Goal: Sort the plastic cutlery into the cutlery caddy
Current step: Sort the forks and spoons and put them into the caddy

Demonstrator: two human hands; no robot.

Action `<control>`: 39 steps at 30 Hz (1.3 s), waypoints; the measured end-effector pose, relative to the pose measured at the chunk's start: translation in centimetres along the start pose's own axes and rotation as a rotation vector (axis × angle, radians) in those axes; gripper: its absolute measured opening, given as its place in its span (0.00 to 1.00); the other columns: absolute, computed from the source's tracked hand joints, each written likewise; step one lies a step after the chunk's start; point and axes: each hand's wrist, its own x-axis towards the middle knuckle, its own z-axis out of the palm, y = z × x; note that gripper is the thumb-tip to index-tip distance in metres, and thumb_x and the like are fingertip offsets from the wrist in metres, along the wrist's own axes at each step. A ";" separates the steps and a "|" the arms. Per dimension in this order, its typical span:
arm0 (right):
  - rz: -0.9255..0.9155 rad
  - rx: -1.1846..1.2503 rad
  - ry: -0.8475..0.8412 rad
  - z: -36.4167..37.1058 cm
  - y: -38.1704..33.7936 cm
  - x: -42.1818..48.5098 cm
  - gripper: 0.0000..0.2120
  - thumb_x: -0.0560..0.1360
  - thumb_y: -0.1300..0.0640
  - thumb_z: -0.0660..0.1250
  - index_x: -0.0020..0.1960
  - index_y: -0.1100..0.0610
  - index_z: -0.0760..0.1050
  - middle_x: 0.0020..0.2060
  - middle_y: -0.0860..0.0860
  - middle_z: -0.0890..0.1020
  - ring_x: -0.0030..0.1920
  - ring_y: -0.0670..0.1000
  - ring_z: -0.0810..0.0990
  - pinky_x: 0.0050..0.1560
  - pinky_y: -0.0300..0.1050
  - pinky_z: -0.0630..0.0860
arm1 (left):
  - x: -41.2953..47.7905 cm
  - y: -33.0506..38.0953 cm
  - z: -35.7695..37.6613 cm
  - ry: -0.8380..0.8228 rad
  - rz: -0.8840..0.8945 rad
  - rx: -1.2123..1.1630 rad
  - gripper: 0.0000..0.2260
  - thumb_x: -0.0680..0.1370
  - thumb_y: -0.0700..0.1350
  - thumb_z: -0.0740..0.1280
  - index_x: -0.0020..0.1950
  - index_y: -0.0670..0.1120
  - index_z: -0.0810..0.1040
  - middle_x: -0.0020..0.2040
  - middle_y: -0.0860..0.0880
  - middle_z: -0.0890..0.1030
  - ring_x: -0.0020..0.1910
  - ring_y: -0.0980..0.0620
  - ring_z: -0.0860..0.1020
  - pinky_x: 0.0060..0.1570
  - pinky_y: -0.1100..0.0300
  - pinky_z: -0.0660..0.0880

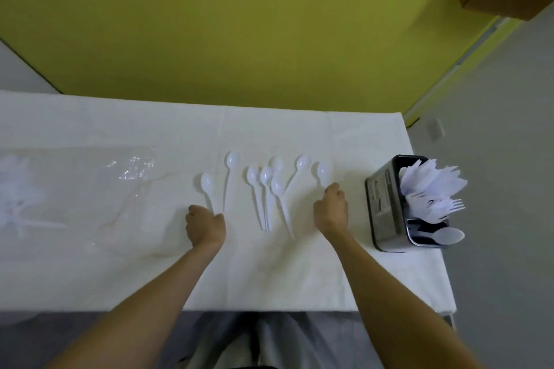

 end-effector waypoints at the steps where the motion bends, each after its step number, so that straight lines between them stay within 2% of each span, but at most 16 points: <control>1: 0.015 0.032 -0.014 0.2 -0.5 0.1 0.13 0.77 0.65 0.59 0.60 0.64 0.65 0.55 0.61 0.75 0.54 0.61 0.76 0.48 0.49 0.72 | 0.5 0.2 -0.1 -0.003 0.047 0.026 0.14 0.75 0.41 0.68 0.55 0.34 0.73 0.54 0.35 0.78 0.54 0.35 0.77 0.52 0.47 0.74; 3: 0.043 0.088 -0.040 0.7 -1.7 0.4 0.11 0.76 0.64 0.60 0.57 0.63 0.67 0.51 0.59 0.77 0.48 0.58 0.76 0.44 0.47 0.72 | 1.3 1.0 -0.4 0.000 0.128 0.046 0.08 0.76 0.39 0.65 0.52 0.35 0.75 0.51 0.37 0.80 0.52 0.37 0.78 0.49 0.50 0.73; 6: 0.117 0.212 -0.049 1.7 -3.5 0.8 0.09 0.76 0.60 0.62 0.54 0.62 0.70 0.48 0.56 0.79 0.43 0.55 0.76 0.41 0.45 0.72 | 2.6 2.4 -0.6 0.010 0.249 0.022 0.07 0.77 0.42 0.64 0.47 0.38 0.77 0.46 0.40 0.80 0.49 0.38 0.78 0.46 0.51 0.73; 8: 0.176 0.274 -0.033 2.2 -4.6 1.3 0.12 0.76 0.54 0.63 0.54 0.62 0.70 0.47 0.56 0.80 0.44 0.56 0.79 0.39 0.45 0.72 | 3.6 3.0 -0.4 -0.029 0.312 0.063 0.13 0.75 0.51 0.64 0.40 0.41 0.76 0.40 0.40 0.80 0.43 0.38 0.78 0.42 0.50 0.74; 10: 0.186 0.253 -0.030 2.6 -5.4 2.0 0.17 0.76 0.49 0.65 0.55 0.61 0.69 0.46 0.55 0.79 0.45 0.56 0.79 0.37 0.45 0.71 | 4.6 3.4 -0.2 -0.079 0.345 0.177 0.19 0.73 0.57 0.65 0.39 0.40 0.76 0.38 0.40 0.80 0.40 0.39 0.78 0.41 0.50 0.73; 12: 0.165 0.228 -0.047 2.5 -5.8 2.4 0.19 0.76 0.48 0.67 0.56 0.61 0.68 0.45 0.54 0.78 0.43 0.55 0.78 0.35 0.43 0.70 | 4.7 4.0 -0.4 -0.128 0.381 0.237 0.18 0.73 0.55 0.67 0.41 0.39 0.76 0.40 0.41 0.79 0.42 0.40 0.77 0.40 0.52 0.71; 15: 0.135 0.197 -0.086 2.2 -6.0 3.0 0.16 0.75 0.52 0.67 0.55 0.62 0.69 0.43 0.54 0.77 0.40 0.53 0.76 0.29 0.41 0.65 | 4.2 4.7 -0.9 -0.211 0.374 0.223 0.11 0.74 0.46 0.65 0.34 0.42 0.70 0.34 0.43 0.77 0.38 0.42 0.78 0.31 0.57 0.69; 19: 0.112 0.227 -0.081 1.0 -5.4 2.5 0.06 0.74 0.58 0.65 0.45 0.61 0.71 0.32 0.52 0.73 0.31 0.51 0.70 0.31 0.41 0.66 | 1.8 4.5 -0.3 -0.334 0.365 0.163 0.10 0.73 0.43 0.67 0.33 0.44 0.71 0.35 0.45 0.80 0.39 0.44 0.80 0.37 0.57 0.74; 22: 0.108 0.226 -0.079 -0.4 -4.3 1.0 0.10 0.75 0.58 0.66 0.47 0.67 0.75 0.36 0.58 0.77 0.40 0.58 0.76 0.40 0.45 0.72 | -0.5 4.5 0.7 -0.398 0.360 0.125 0.09 0.73 0.45 0.67 0.35 0.43 0.72 0.34 0.46 0.79 0.36 0.46 0.77 0.34 0.58 0.71; 24: 0.077 0.182 -0.135 -0.8 -3.3 0.1 0.10 0.74 0.57 0.68 0.49 0.64 0.77 0.36 0.52 0.78 0.41 0.53 0.77 0.44 0.46 0.75 | -1.3 5.1 1.4 -0.383 0.360 0.128 0.15 0.73 0.52 0.67 0.35 0.43 0.70 0.34 0.46 0.76 0.37 0.45 0.76 0.34 0.57 0.68; 27: 0.030 0.086 -0.221 -0.6 -2.1 -0.8 0.10 0.72 0.56 0.69 0.45 0.64 0.77 0.36 0.53 0.78 0.37 0.50 0.75 0.40 0.42 0.74 | -1.5 6.1 2.3 -0.356 0.339 0.121 0.25 0.69 0.62 0.70 0.48 0.41 0.72 0.46 0.45 0.76 0.46 0.45 0.77 0.40 0.58 0.69; 30: 0.013 0.018 -0.268 0.0 -1.7 -1.2 0.10 0.72 0.54 0.70 0.41 0.62 0.76 0.34 0.55 0.77 0.33 0.50 0.74 0.35 0.44 0.75 | -1.2 6.8 2.5 -0.349 0.380 0.173 0.26 0.69 0.57 0.73 0.55 0.40 0.71 0.52 0.44 0.75 0.50 0.44 0.77 0.42 0.59 0.68; 32: 0.032 0.045 -0.283 0.6 -1.8 -1.2 0.14 0.70 0.50 0.72 0.38 0.60 0.72 0.32 0.54 0.76 0.31 0.51 0.74 0.35 0.50 0.77 | -0.7 6.9 2.4 -0.347 0.372 0.196 0.21 0.71 0.52 0.72 0.54 0.40 0.72 0.52 0.43 0.76 0.49 0.44 0.77 0.40 0.59 0.67; 35: 0.038 0.054 -0.264 1.9 -2.4 -1.4 0.23 0.66 0.42 0.76 0.42 0.58 0.70 0.35 0.52 0.78 0.34 0.53 0.78 0.32 0.43 0.72 | -0.1 6.7 2.0 -0.334 0.369 0.220 0.13 0.71 0.48 0.71 0.45 0.41 0.71 0.47 0.42 0.79 0.45 0.43 0.79 0.32 0.60 0.65; 37: 0.035 0.038 -0.236 2.7 -3.0 -1.5 0.27 0.66 0.42 0.76 0.50 0.59 0.70 0.42 0.54 0.79 0.41 0.56 0.81 0.36 0.44 0.74 | 0.1 6.4 1.8 -0.333 0.371 0.232 0.13 0.70 0.47 0.70 0.41 0.42 0.69 0.44 0.42 0.79 0.43 0.42 0.79 0.30 0.60 0.64; 39: 0.034 0.030 -0.232 3.1 -3.4 -1.2 0.23 0.69 0.47 0.74 0.52 0.61 0.70 0.45 0.55 0.79 0.42 0.58 0.82 0.41 0.49 0.79 | 0.1 6.3 1.6 -0.335 0.376 0.250 0.13 0.70 0.48 0.70 0.40 0.42 0.68 0.42 0.43 0.77 0.42 0.43 0.77 0.31 0.59 0.64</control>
